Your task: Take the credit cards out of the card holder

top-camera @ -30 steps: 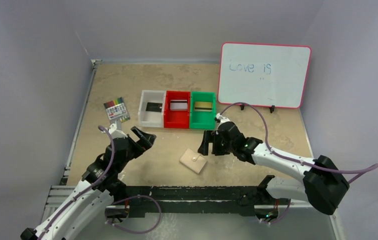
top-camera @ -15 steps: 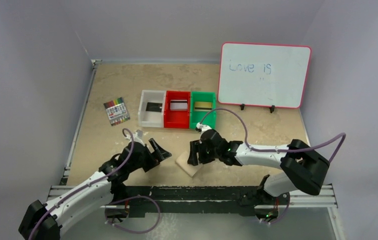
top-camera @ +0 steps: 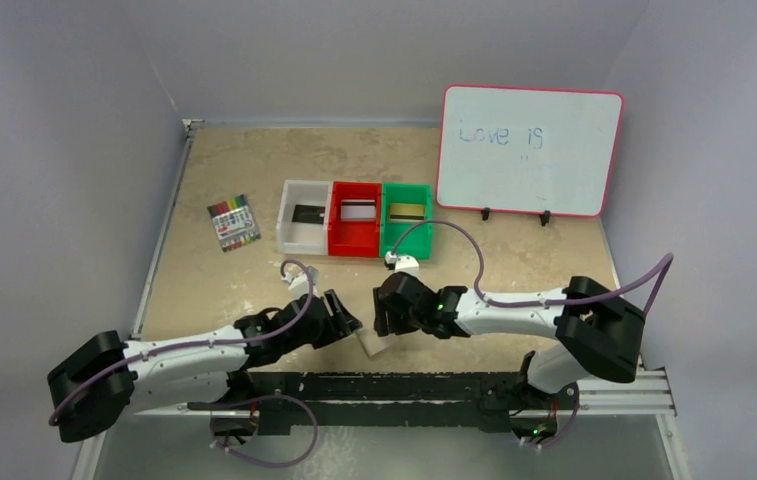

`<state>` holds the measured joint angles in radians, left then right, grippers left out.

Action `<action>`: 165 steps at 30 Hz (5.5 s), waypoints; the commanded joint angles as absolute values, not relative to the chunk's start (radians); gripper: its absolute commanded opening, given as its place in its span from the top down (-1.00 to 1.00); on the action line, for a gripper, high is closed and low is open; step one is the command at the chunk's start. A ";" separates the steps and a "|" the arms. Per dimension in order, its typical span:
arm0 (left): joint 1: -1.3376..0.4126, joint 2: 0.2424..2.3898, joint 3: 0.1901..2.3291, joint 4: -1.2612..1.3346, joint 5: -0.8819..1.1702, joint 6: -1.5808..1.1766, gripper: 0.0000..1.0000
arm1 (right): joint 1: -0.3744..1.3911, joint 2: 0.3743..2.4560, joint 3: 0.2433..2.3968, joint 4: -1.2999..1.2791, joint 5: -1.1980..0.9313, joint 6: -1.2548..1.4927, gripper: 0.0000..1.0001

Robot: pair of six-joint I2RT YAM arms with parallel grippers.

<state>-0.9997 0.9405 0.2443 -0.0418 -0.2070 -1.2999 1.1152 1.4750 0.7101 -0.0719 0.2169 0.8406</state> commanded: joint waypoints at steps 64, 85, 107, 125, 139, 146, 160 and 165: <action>-1.111 1.325 0.451 -0.267 -0.491 -1.194 0.69 | 1.235 1.496 0.789 -0.168 0.477 1.049 0.25; -1.158 1.336 0.481 -0.302 -0.544 -1.217 0.70 | 1.163 1.404 0.731 -0.007 0.343 0.966 0.09; -1.159 1.298 0.430 -0.226 -0.556 -1.277 0.70 | 1.200 1.641 0.785 -0.119 0.460 0.903 0.02; -1.160 1.362 0.412 -0.247 -0.583 -1.282 0.77 | 1.153 1.485 0.671 -0.013 0.354 0.956 0.75; -1.161 1.371 0.421 -0.238 -0.577 -1.263 0.79 | 0.989 1.285 0.505 0.177 0.124 0.959 0.43; -1.166 1.340 0.459 -0.240 -0.574 -1.227 0.71 | 0.985 1.259 0.539 0.091 0.159 0.936 0.31; -1.167 1.326 0.482 -0.268 -0.579 -1.223 0.69 | 0.988 1.309 0.618 0.028 0.177 0.847 0.07; -1.167 1.327 0.491 -0.281 -0.587 -1.223 0.68 | 0.992 1.239 0.611 0.048 0.131 0.804 -0.15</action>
<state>-1.1679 1.3132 0.4881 -0.1562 -0.5953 -1.2621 0.9882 1.3006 0.5812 0.0452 0.1398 0.8612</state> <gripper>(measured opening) 0.157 0.515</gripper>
